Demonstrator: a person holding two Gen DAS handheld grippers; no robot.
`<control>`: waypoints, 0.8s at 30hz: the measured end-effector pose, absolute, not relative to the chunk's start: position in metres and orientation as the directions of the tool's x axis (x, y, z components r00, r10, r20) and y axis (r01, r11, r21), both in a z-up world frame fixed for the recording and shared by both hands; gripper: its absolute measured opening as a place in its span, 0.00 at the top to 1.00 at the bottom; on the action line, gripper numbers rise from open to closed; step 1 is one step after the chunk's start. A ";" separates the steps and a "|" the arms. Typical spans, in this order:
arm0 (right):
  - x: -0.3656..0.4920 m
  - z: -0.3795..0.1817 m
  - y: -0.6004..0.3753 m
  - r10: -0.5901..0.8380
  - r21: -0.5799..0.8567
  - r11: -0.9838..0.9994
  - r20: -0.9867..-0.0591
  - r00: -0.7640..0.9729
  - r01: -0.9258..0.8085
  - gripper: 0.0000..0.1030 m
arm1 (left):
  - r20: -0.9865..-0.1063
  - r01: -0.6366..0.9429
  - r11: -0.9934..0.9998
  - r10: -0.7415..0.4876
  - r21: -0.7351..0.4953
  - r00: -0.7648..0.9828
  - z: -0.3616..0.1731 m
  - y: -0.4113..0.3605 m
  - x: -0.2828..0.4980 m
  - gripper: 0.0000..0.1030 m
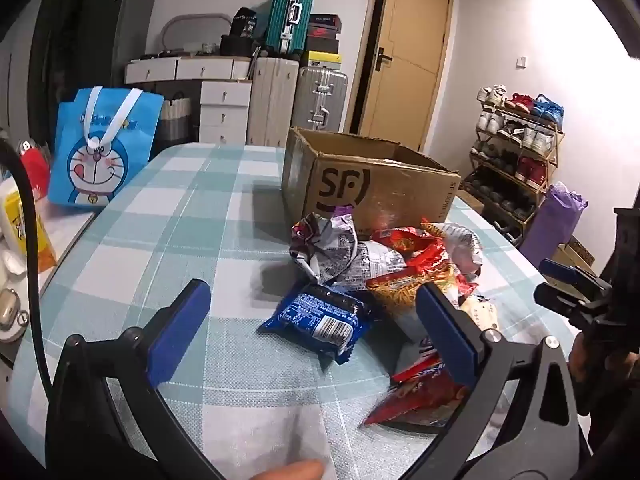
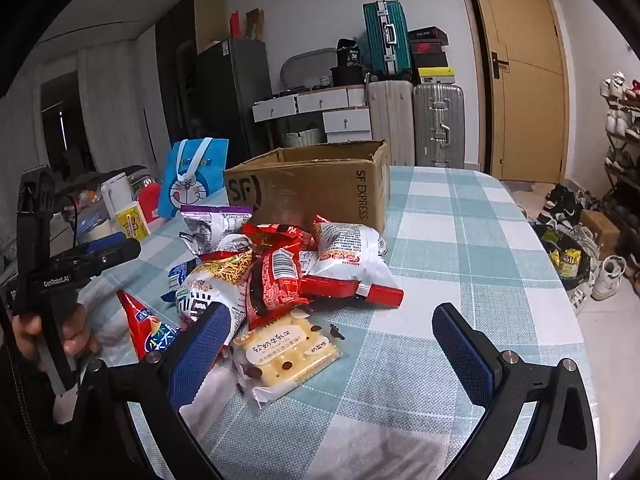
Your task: Organize snacks
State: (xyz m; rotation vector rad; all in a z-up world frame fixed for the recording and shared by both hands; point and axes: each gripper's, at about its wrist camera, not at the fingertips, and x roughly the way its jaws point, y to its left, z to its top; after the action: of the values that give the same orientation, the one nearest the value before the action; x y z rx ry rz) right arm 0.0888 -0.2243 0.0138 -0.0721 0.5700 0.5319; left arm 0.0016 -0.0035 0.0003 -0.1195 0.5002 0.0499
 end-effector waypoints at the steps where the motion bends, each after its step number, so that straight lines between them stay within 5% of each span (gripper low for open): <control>1: 0.087 0.014 -0.224 0.465 0.083 0.861 -0.529 0.710 -0.501 0.00 | -0.482 -0.084 0.992 0.029 -0.093 0.875 0.001 -0.006 0.002 0.01; 24: 0.092 0.010 -0.227 0.471 0.110 0.859 -0.554 0.687 -0.501 0.00 | -0.469 -0.085 0.991 0.025 -0.107 0.883 0.003 -0.005 0.010 0.01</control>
State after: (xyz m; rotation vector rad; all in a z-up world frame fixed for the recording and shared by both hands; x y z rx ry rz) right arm 0.0918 -0.2268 0.0102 -0.0518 0.6052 0.5445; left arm 0.0100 -0.0051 0.0033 -0.1264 0.4859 0.0576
